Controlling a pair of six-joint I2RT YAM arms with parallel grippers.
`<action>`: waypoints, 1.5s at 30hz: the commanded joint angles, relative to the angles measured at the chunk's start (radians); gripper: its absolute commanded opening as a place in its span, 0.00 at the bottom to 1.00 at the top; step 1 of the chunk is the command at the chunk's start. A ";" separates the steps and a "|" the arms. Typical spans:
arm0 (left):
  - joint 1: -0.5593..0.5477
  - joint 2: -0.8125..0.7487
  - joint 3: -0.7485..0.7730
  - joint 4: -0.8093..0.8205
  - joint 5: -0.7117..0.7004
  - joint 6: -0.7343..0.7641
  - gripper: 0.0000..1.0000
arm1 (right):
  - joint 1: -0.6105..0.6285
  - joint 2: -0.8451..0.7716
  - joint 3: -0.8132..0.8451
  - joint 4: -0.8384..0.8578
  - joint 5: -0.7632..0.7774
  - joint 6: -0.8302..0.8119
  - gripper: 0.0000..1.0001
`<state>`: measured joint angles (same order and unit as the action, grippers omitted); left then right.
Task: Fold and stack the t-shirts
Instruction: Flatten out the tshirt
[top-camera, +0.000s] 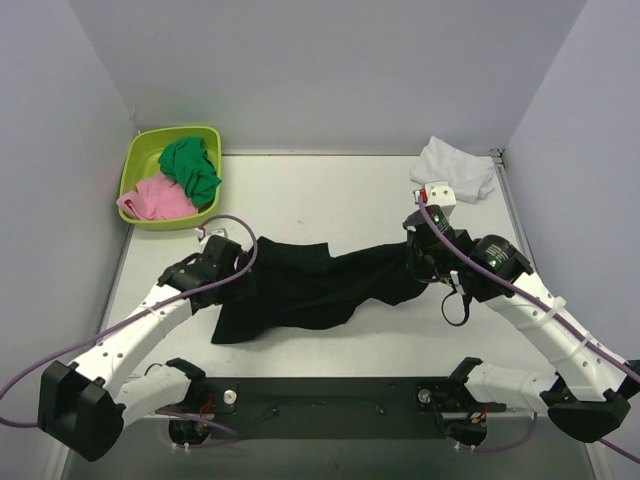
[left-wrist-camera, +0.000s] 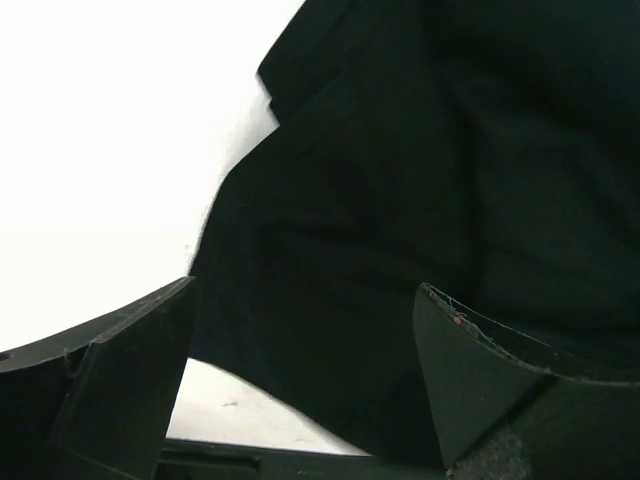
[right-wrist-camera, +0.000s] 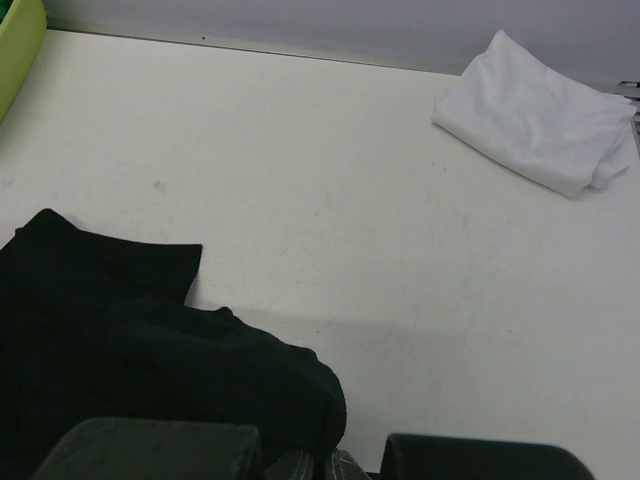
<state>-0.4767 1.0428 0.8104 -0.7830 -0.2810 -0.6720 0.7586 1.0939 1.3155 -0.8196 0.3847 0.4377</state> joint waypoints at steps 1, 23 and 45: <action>-0.028 -0.021 -0.013 0.033 0.016 -0.021 0.98 | -0.007 -0.015 -0.012 -0.018 0.019 0.004 0.00; -0.105 -0.228 -0.149 -0.130 0.064 -0.350 0.95 | -0.008 0.127 0.030 -0.020 0.037 -0.010 0.00; 0.092 0.026 -0.229 -0.105 0.017 -0.414 0.91 | -0.008 -0.064 -0.174 0.086 -0.067 -0.014 0.00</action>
<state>-0.3897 1.0691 0.5900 -0.9047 -0.2443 -1.0367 0.7578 1.0725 1.1713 -0.7506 0.3225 0.4366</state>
